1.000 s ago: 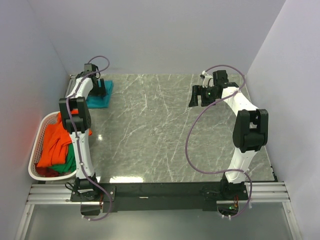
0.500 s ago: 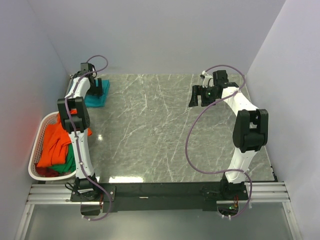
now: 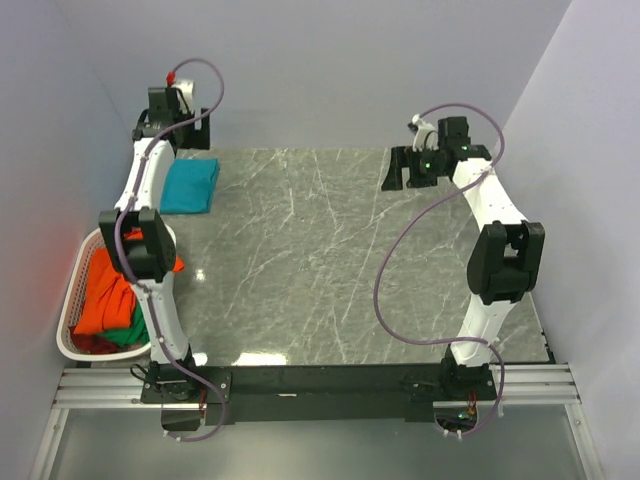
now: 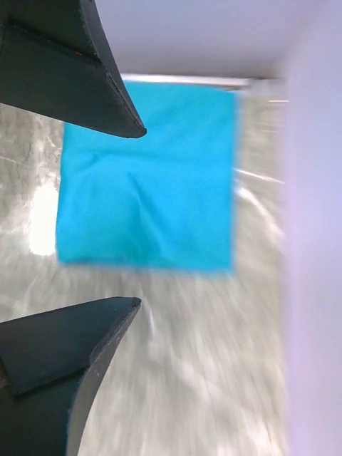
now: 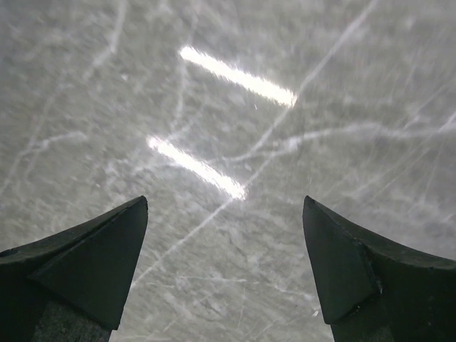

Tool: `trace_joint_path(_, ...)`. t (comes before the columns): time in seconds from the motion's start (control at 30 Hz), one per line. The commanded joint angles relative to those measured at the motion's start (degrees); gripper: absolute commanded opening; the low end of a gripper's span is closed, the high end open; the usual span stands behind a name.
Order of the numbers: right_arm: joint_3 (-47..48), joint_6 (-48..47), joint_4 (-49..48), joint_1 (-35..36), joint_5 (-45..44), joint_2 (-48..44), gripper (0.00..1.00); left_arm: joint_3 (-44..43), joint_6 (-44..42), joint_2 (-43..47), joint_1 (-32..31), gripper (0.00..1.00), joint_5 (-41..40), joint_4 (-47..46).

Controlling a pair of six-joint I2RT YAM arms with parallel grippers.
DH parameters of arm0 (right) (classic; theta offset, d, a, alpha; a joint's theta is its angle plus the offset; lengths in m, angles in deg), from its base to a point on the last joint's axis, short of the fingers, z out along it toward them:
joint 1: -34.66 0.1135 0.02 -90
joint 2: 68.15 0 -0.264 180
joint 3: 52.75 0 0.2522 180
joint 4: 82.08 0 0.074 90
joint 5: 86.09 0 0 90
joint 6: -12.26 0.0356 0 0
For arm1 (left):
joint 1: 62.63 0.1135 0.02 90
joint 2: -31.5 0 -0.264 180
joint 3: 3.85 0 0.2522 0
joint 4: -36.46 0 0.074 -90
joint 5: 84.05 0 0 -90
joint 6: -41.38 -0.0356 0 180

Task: Fold and stack the t-shirts
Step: Neatly place the folded tshirt to the corner

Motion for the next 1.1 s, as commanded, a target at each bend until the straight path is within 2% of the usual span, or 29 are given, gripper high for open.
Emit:
trace_joint_path(0.0,6.07,0.19,1.15,-0.57,4.21,-0.07,0.95,-0.93,-2.66,10.49,-3.69,0.99,7.67,1.21)
trace_joint_path(0.17,4.59,1.96,0.35,0.22,6.76,-2.71,0.96,6.43,-1.72,16.65,-11.95,0.99,7.69,5.72)
trace_joint_path(0.2,4.50,1.87,1.14,0.40,6.94,-2.97,0.96,10.89,-0.66,19.45,-13.97,0.99,7.94,5.55)
trace_joint_path(0.27,4.41,1.69,1.84,0.83,7.47,-3.76,0.96,16.00,2.50,22.62,-15.47,0.99,10.91,4.24)
trace_joint_path(0.37,3.10,2.39,2.02,1.62,7.91,-5.43,0.96,29.86,6.79,28.87,-17.06,0.99,14.00,0.56)
trace_joint_path(0.47,-2.26,3.09,0.27,3.12,7.56,-8.59,0.96,38.67,8.05,32.74,-18.55,0.99,14.45,-1.57)
trace_joint_path(0.6,-12.27,3.36,-3.25,6.71,6.07,-12.11,0.96,46.08,9.28,33.98,-20.31,0.99,13.05,-4.55)
trace_joint_path(0.67,-13.60,2.49,-3.25,7.69,5.63,-12.90,0.96,46.88,11.65,33.46,-20.14,0.99,10.16,-4.83)
trace_joint_path(0.73,-14.31,2.05,-3.08,8.13,5.28,-13.34,0.97,44.78,12.36,30.48,-18.04,0.99,9.70,-2.38)
trace_joint_path(0.83,-13.88,1.43,-2.29,8.04,5.01,-13.43,0.97,35.31,11.31,24.33,-11.19,1.00,11.02,0.96)
trace_joint_path(0.93,-13.87,0.90,-2.11,8.04,4.31,-14.13,0.97,21.96,6.85,16.16,-5.91,0.99,5.93,5.88)
trace_joint_path(0.97,-13.96,0.81,-2.20,8.13,3.96,-14.31,0.97,14.78,5.60,13.87,-4.68,0.99,4.88,9.64)
trace_joint_path(1.03,-14.40,0.73,-2.28,8.13,3.43,-14.84,0.97,8.07,2.80,7.11,-1.34,0.99,3.90,13.17)
trace_joint_path(1.07,-14.49,0.55,-2.37,8.22,3.17,-14.93,0.97,1.94,2.26,4.91,-0.29,0.99,3.90,17.19)
